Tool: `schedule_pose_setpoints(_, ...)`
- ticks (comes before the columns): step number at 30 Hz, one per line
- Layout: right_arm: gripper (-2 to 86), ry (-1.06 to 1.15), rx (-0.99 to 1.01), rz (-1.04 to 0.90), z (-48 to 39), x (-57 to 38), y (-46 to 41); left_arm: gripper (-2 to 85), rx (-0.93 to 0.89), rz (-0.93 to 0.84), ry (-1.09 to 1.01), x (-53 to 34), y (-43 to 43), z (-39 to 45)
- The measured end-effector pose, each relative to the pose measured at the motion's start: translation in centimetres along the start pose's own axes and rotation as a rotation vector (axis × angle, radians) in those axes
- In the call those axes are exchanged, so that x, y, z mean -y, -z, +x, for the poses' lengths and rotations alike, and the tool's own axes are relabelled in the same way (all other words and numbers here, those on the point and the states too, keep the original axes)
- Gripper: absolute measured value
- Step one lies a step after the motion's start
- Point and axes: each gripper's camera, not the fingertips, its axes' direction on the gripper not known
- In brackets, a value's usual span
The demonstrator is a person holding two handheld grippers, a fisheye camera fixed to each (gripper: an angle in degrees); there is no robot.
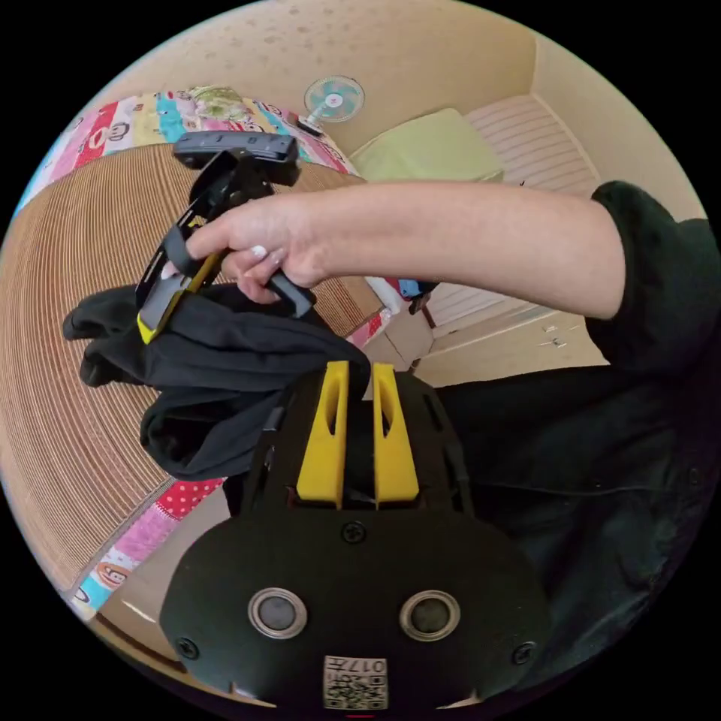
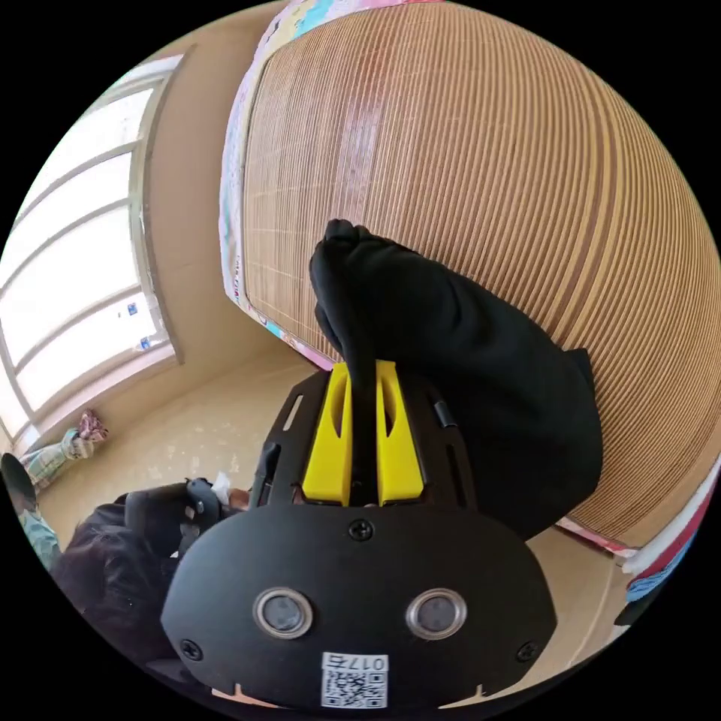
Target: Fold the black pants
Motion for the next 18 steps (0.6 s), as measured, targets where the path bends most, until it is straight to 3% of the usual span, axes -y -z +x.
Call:
schedule_pose_setpoints(4, 5.7, 0.048, 0.18, 0.083, 1.9, -4.7, 2.8, 16.0, -0.037, 0.317, 0.455, -5.0, 5.3, -7.5)
schedule_pose_setpoints(7, 5.6, 0.104, 0.292, 0.146, 1.9, -9.3, 4.0, 18.5, -0.144, 0.389, 0.541, -5.3, 4.9, -9.8)
schedule_pose_setpoints(12, 4.7, 0.292, 0.526, 0.238, 0.3, -18.4, 6.5, 15.9, -0.369, 0.455, 0.486, -1.8, 2.9, -7.8)
schedule_pose_setpoints(16, 3.7, 0.439, 0.563, 0.344, -0.7, -24.7, 10.9, 9.8, -0.389, 0.399, 0.228, 0.3, 5.3, -1.6)
schedule_pose_setpoints(18, 3.2, 0.511, 0.647, 0.5, -0.6, -29.6, 14.7, 6.8, -0.394, 0.397, 0.138, -0.1, 7.3, 0.7)
